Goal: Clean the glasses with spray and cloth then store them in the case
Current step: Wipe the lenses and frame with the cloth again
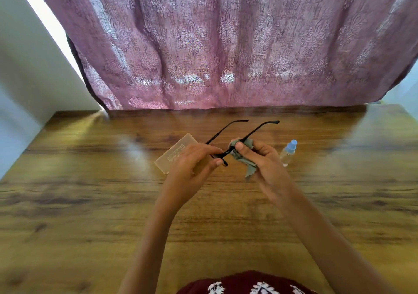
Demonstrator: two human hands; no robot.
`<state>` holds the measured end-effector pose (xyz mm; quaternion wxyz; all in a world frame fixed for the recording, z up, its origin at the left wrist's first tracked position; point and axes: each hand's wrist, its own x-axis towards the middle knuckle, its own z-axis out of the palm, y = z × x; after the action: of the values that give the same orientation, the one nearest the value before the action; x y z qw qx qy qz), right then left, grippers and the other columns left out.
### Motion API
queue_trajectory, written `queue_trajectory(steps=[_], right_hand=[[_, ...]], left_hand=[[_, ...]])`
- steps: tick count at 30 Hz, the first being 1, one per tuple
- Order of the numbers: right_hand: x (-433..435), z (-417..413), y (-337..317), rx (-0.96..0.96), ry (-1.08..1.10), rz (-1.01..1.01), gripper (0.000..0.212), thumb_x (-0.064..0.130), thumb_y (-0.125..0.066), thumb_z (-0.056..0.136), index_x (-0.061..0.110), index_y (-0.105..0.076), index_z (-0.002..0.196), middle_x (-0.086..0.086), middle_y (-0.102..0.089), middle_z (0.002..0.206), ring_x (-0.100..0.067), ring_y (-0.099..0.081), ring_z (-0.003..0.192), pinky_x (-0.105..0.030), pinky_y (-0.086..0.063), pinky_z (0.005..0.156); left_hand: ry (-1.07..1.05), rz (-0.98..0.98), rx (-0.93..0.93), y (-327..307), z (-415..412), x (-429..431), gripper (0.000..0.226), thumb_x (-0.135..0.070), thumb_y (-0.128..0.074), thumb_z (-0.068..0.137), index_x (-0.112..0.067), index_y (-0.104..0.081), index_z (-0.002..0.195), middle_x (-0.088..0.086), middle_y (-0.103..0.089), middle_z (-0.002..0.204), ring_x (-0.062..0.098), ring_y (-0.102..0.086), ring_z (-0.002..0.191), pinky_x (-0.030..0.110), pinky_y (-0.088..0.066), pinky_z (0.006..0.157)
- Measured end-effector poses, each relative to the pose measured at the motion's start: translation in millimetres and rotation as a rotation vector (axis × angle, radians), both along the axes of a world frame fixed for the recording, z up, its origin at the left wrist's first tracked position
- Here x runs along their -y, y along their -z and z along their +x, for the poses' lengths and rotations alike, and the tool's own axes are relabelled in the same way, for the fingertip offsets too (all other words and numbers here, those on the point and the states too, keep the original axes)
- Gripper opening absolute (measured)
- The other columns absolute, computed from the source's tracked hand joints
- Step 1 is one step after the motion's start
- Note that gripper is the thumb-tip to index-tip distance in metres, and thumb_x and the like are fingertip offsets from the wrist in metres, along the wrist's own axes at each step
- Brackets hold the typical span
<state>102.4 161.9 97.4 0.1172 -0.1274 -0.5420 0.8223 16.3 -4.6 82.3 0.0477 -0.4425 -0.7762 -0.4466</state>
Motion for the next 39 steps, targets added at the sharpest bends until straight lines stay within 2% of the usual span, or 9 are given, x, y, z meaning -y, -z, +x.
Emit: queue_trajectory(steps=[7,10,14,16,19,21,27,34,39], right_hand=[[5,-2,0,0.035,0.047,0.002,0.026,0.022,-0.069,0.076,0.007,-0.073,0.098,-0.004,-0.074,0.090,-0.012,-0.067,0.086,-0.022,-0.051,0.077],[7,-1,1,0.058,0.097,0.076,0.025,0.023,-0.070,0.078,0.010,-0.073,0.099,-0.003,-0.075,0.088,-0.011,-0.068,0.080,-0.020,-0.052,0.066],[6,1,13,0.046,0.486,0.520,0.009,0.026,-0.074,0.081,0.025,-0.072,0.090,0.000,-0.070,0.086,-0.017,-0.067,0.082,-0.033,-0.054,0.067],[4,2,14,-0.104,0.589,0.766,0.011,0.018,-0.073,0.083,0.024,-0.072,0.092,0.004,-0.065,0.092,-0.015,-0.063,0.088,-0.027,-0.053,0.076],[7,2,11,-0.238,0.526,1.065,0.018,0.013,-0.070,0.085,0.008,-0.073,0.103,-0.001,-0.061,0.098,-0.010,-0.059,0.092,-0.014,-0.046,0.080],[11,1,12,-0.287,0.423,1.184,0.021,0.015,-0.067,0.089,0.004,-0.072,0.106,-0.003,-0.062,0.102,-0.010,-0.057,0.095,-0.014,-0.043,0.085],[1,-7,18,-0.341,0.306,1.317,0.020,0.010,-0.070,0.085,0.009,-0.073,0.106,0.000,-0.069,0.112,-0.015,-0.055,0.098,-0.021,-0.045,0.088],[-5,-12,13,-0.310,0.164,1.550,0.019,0.005,-0.066,0.086,0.004,-0.066,0.106,-0.001,-0.067,0.095,-0.017,-0.050,0.092,-0.021,-0.043,0.082],[-6,-12,11,-0.298,0.161,1.564,0.016,0.004,-0.067,0.085,0.005,-0.067,0.101,0.000,-0.066,0.092,-0.015,-0.049,0.091,-0.017,-0.039,0.083]], left_hand=[[-0.038,-0.018,-0.014,-5,2,-7,0.024,-0.040,-0.054,0.091,-0.020,-0.065,0.098,-0.030,-0.051,0.094,0.003,-0.054,0.094,0.018,-0.043,0.080],[-0.051,-0.027,0.014,-9,4,-9,0.010,-0.035,-0.053,0.092,-0.027,-0.059,0.093,-0.030,-0.049,0.087,-0.001,-0.048,0.090,0.013,-0.038,0.076],[-0.092,-0.083,0.028,-12,0,-8,0.004,-0.022,-0.058,0.092,-0.021,-0.061,0.090,-0.028,-0.049,0.083,-0.007,-0.045,0.089,0.008,-0.035,0.073],[-0.099,-0.133,-0.002,-13,-1,-9,0.009,-0.023,-0.057,0.092,-0.016,-0.062,0.090,-0.025,-0.049,0.081,-0.004,-0.043,0.085,0.010,-0.036,0.072],[-0.100,-0.175,-0.070,-13,0,-12,0.024,-0.032,-0.050,0.091,-0.012,-0.063,0.087,-0.015,-0.052,0.077,0.005,-0.041,0.078,0.026,-0.038,0.067],[-0.097,-0.168,-0.088,-11,0,-14,0.030,-0.037,-0.045,0.090,-0.013,-0.062,0.087,-0.014,-0.051,0.078,0.006,-0.041,0.078,0.028,-0.038,0.067],[-0.087,-0.152,-0.066,-14,-2,-16,0.032,-0.036,-0.043,0.088,-0.011,-0.063,0.087,-0.012,-0.055,0.079,0.001,-0.035,0.081,0.007,-0.031,0.076],[-0.069,-0.138,-0.067,-16,-3,-17,0.015,-0.025,-0.054,0.090,-0.014,-0.064,0.087,-0.020,-0.052,0.076,0.001,-0.036,0.083,0.006,-0.031,0.077],[-0.042,-0.105,-0.055,-15,-5,-17,0.017,-0.028,-0.053,0.090,-0.016,-0.064,0.087,-0.018,-0.057,0.077,-0.003,-0.038,0.083,0.007,-0.032,0.076]])
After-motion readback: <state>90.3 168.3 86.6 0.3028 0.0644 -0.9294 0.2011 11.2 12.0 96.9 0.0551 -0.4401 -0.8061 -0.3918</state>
